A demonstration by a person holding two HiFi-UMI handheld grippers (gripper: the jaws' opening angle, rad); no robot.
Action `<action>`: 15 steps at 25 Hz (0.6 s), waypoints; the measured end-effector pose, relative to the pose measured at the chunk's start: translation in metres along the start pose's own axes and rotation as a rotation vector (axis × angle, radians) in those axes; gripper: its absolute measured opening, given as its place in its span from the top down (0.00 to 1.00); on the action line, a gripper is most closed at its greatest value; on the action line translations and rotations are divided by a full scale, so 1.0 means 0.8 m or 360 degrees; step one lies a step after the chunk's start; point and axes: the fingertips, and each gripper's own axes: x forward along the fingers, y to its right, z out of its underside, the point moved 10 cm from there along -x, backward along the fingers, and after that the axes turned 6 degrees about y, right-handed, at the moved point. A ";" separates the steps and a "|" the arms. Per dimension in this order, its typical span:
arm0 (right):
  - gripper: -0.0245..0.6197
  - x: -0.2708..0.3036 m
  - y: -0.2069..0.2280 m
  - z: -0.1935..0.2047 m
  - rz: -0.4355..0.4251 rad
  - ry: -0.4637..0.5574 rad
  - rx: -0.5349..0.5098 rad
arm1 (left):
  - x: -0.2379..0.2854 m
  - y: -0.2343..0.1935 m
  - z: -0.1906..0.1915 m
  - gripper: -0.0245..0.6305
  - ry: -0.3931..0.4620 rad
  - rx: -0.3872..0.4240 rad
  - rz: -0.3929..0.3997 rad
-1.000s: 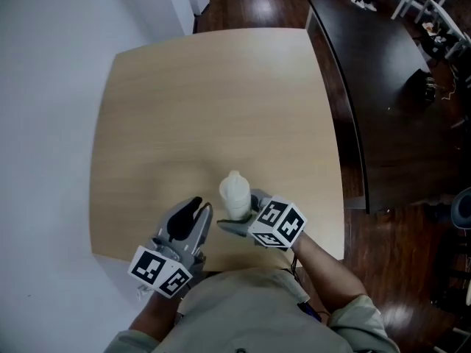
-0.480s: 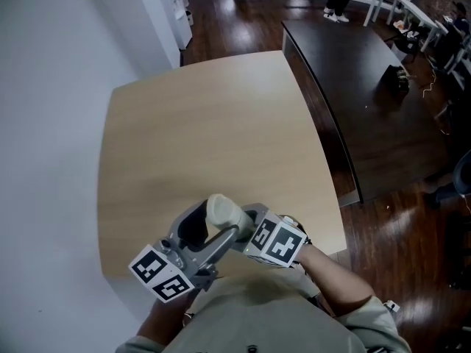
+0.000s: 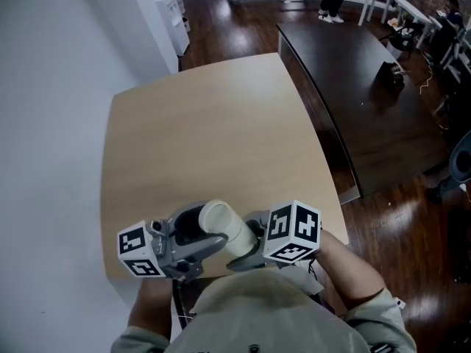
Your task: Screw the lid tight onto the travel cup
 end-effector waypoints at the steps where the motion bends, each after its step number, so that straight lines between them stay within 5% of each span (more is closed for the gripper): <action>1: 0.49 0.000 -0.007 -0.003 -0.0162 0.0042 0.0019 | 0.004 -0.003 -0.003 0.53 -0.0005 -0.0059 0.0156; 4: 0.49 0.004 -0.028 -0.017 -0.0535 0.0153 0.0034 | 0.020 -0.014 -0.009 0.53 0.0024 -0.0292 0.0604; 7: 0.49 0.011 -0.039 -0.030 -0.0667 0.0202 0.0006 | 0.035 -0.019 -0.013 0.53 0.0068 -0.0433 0.0852; 15: 0.49 -0.003 -0.032 -0.033 -0.0608 0.0226 -0.0014 | 0.042 -0.023 -0.021 0.53 0.0109 -0.0383 0.0849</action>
